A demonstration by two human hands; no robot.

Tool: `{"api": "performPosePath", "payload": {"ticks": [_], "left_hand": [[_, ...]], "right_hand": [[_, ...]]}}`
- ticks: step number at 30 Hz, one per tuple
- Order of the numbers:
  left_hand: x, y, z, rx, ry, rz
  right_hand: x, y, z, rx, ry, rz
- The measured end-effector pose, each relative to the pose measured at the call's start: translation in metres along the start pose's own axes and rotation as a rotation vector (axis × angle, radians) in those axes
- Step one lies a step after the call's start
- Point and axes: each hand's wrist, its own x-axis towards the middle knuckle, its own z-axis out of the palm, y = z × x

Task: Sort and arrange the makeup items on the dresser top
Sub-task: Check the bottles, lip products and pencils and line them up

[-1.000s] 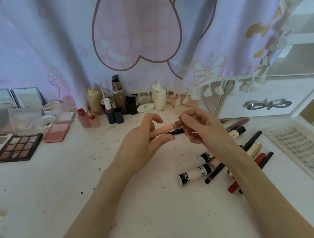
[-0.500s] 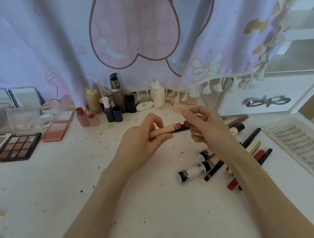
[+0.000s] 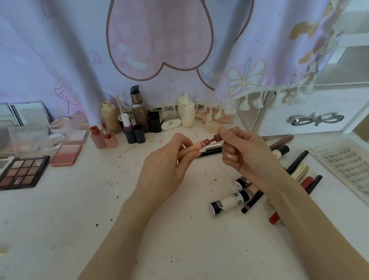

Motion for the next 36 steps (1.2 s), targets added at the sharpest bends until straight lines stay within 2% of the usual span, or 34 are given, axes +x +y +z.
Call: {"api": "performPosePath", "payload": {"ticks": [6,15,36], "left_hand": [[0.0038,0.0003,0.0001,0.019,0.001,0.002],[0.002,0.0044,0.0017,-0.009,-0.017,-0.012],[0.0013,-0.0027,0.0021,-0.055,0.014,-0.028]], "right_hand": [[0.0007,-0.0048,0.001,0.148,0.051,-0.04],[-0.0028,0.0008,0.0071,-0.062,0.187,-0.247],[-0.0027,-0.0068,-0.0017,-0.027,0.246,-0.353]]}}
